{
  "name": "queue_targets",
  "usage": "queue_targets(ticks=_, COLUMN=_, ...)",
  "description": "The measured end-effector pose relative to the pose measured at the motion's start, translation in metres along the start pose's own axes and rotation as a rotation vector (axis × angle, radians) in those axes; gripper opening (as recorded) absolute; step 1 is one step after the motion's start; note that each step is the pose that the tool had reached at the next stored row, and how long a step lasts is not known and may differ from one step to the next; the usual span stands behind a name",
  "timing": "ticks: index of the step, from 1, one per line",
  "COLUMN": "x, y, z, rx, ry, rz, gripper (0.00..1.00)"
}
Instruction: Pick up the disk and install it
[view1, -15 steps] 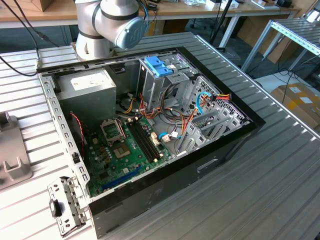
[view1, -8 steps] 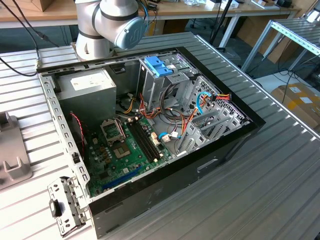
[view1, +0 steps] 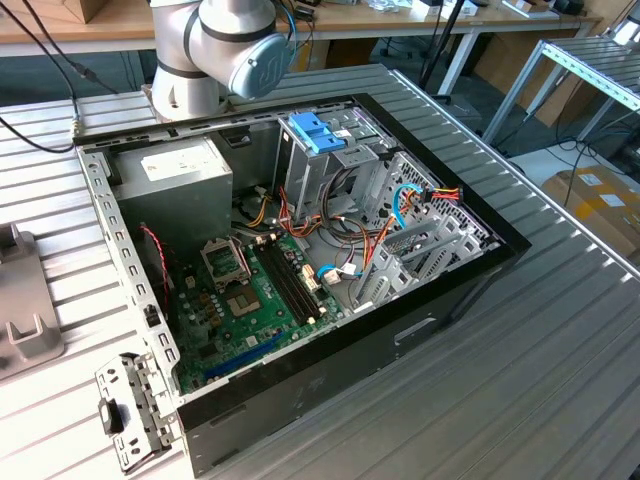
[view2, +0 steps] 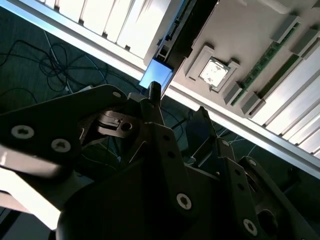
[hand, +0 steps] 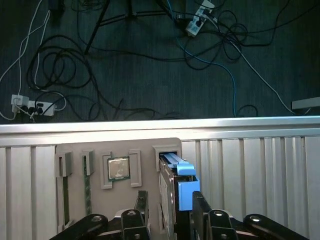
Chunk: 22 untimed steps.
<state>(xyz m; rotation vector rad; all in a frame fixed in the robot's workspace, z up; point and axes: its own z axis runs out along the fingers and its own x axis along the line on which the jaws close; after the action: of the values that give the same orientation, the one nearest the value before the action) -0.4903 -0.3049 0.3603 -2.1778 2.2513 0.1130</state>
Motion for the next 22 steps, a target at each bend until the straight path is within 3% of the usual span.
queue_targets(ticks=17, x=0.0007, y=0.0151, z=0.0039, rx=-0.0001, ry=-0.0038, rz=0.000, gripper=0.48)
queue_targets(ticks=22, x=-0.0023, y=0.0166, z=0.0052, rx=-0.0001, ry=-0.0043, rz=0.000, gripper=0.48)
